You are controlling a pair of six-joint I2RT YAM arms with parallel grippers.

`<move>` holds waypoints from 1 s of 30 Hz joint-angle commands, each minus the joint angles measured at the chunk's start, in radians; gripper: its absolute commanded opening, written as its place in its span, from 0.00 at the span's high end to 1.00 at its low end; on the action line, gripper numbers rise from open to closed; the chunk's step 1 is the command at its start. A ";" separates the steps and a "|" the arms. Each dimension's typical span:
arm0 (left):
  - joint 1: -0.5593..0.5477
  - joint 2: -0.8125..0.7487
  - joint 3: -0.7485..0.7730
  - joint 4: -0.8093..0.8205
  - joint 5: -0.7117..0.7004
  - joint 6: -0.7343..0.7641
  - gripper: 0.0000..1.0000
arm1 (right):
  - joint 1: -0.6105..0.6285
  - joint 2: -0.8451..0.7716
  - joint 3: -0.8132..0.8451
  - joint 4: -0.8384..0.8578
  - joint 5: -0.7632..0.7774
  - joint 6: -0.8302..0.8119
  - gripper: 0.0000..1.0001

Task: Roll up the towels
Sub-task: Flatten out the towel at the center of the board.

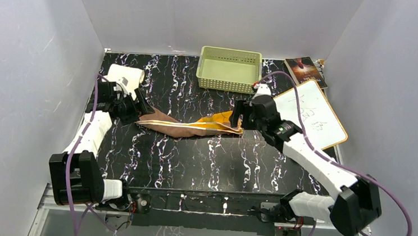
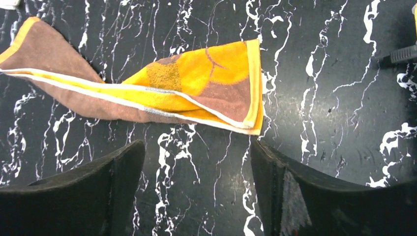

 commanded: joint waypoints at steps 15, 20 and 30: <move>-0.011 0.104 0.066 -0.065 -0.182 0.073 0.18 | -0.033 0.422 0.237 -0.116 0.057 -0.074 0.39; -0.011 0.104 0.064 -0.066 -0.185 0.072 0.19 | -0.063 0.453 0.228 -0.109 0.025 -0.061 0.39; -0.011 0.086 0.049 -0.072 -0.190 0.073 0.19 | -0.083 0.518 0.213 -0.050 -0.065 -0.036 0.46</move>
